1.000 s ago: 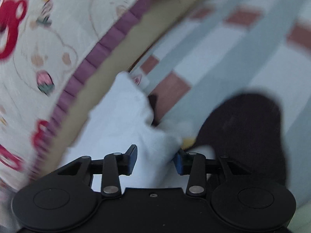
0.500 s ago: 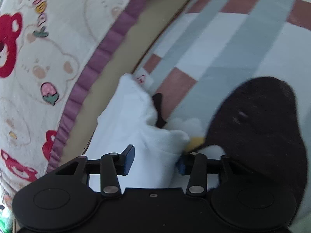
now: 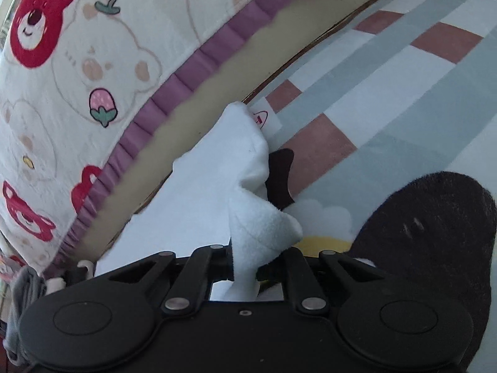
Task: Fold clothes
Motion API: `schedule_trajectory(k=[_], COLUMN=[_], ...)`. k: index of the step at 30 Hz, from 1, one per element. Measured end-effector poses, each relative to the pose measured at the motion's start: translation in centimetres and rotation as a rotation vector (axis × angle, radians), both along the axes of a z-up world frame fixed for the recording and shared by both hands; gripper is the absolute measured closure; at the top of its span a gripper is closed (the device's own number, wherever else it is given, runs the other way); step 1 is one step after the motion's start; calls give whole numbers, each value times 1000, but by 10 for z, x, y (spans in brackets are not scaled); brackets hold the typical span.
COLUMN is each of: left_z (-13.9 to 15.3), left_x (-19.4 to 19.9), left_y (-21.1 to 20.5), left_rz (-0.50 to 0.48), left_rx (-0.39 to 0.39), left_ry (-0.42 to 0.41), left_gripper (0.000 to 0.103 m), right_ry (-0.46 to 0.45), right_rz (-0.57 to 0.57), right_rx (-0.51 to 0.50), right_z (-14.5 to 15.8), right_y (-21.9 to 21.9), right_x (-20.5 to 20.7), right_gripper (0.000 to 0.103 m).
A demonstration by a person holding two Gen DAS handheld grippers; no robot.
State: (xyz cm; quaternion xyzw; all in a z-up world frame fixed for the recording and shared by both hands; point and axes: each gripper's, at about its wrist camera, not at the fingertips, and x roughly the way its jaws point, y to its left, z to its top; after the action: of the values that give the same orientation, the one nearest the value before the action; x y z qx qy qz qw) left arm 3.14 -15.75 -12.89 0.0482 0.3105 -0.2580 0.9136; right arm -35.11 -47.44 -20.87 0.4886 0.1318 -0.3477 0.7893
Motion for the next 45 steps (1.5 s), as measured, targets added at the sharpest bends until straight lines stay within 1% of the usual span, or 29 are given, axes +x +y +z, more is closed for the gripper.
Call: schedule_trajectory(k=[2,3,4,6,7,8,11,13,15,20,22,23,25,26,27,29,30,31,33,34,36,38,39,41,42,45], left_z=[10,11,8,-6,-16,-24,-39,-47,-55,-66,-65,-62,-47,-35,-23,-4,1,1,-13,-22,-45,-55,-57,-59,-59,-59], left_x=[-7,-9,-10,-9,-8,-9,-18,-25,-31,-45,-40,-36,-28,-22,-19,-10,-4,3,23,30,43,53,59,68,71,74], left_y=[-5,-10,-17,-37,-50,-60,-83,-95,-100,-98,-102,-102,-100,-94,-87,-66,-53,-41,-4,9,19,25,29,34,36,37], left_rz=[-86,-146,-209,-338,-377,-398,-475,-528,-535,-550,-546,-539,-570,-602,-611,-583,-546,-490,-345,-272,-219,-233,-224,-201,-189,-190], left_rx=[-66,-95,-117,-142,-123,-105,-31,32,67,112,113,114,117,114,118,134,125,96,-19,-37,68,96,67,9,-7,-12], left_ry=[7,38,88,219,282,320,325,314,304,264,281,310,373,358,319,224,205,212,275,285,282,280,315,378,400,418], left_gripper=[68,66,61,60,60,60,60,60,60,60,60,60,60,60,60,60,60,59,59,59,61,59,59,59,59,59], right_ry=[-15,-22,-26,-5,11,25,55,38,18,1,14,64,216,271,274,225,199,180,143,138,159,207,233,285,298,304], right_rz=[13,25,43,96,130,166,238,254,256,280,292,303,352,375,398,445,478,522,629,699,840,959,988,1011,1010,998], right_rx=[-19,-41,-73,-172,-228,-274,-351,-360,-360,-368,-377,-405,-509,-551,-564,-557,-557,-571,-578,-566,-555,-539,-520,-460,-437,-423], right_z=[7,13,23,43,54,63,81,87,91,98,103,108,119,123,126,134,139,142,143,140,125,99,84,54,44,31], right_y=[-3,-4,-5,-2,0,2,8,10,12,19,22,25,36,40,44,53,61,71,97,111,141,168,176,185,187,192], right_x=[1,2,5,17,24,30,46,52,56,64,71,80,107,120,132,157,171,186,218,238,274,309,322,340,343,343], right_gripper=[93,93,93,93,93,93,93,93,93,93,93,93,93,93,93,93,93,93,93,93,93,93,93,93,93,93])
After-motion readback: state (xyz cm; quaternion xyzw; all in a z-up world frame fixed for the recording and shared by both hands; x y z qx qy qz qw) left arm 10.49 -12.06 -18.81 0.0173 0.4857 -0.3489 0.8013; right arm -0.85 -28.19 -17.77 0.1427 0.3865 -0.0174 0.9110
